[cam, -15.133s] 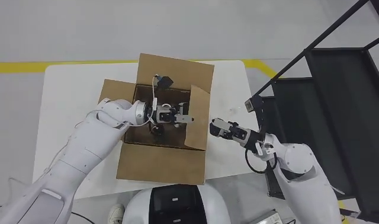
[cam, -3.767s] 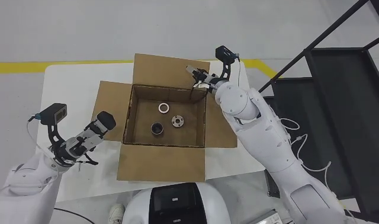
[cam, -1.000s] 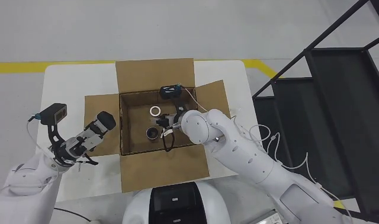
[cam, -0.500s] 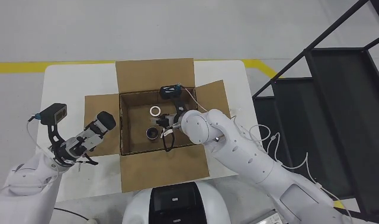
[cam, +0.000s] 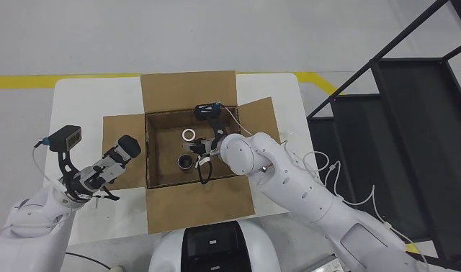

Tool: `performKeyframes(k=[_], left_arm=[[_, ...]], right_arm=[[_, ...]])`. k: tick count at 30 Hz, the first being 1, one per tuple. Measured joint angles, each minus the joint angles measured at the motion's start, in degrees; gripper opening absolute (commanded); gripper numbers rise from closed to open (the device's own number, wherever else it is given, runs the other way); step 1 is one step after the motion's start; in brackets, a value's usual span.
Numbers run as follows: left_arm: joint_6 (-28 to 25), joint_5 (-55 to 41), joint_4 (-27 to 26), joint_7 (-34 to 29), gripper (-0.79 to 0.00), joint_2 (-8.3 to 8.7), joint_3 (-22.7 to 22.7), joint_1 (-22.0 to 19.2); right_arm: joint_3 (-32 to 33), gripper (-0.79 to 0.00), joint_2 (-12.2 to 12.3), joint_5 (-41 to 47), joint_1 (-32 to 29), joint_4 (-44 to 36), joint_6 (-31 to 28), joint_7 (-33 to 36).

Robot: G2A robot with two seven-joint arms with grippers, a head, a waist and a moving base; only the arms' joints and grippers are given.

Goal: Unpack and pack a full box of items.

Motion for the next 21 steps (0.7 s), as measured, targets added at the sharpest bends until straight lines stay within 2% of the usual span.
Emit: performKeyframes(k=[15, 21], left_arm=[[0.0, 0.0, 0.0, 0.0, 0.0, 0.0, 0.0, 0.0], [0.0, 0.0, 0.0, 0.0, 0.0, 0.0, 0.0, 0.0]], right_arm=[[-0.1, 0.0, -0.1, 0.1, -0.1, 0.3, -0.6, -0.6], [-3.8, 0.0, -2.1, -1.7, 4.7, 7.9, -2.4, -3.5]])
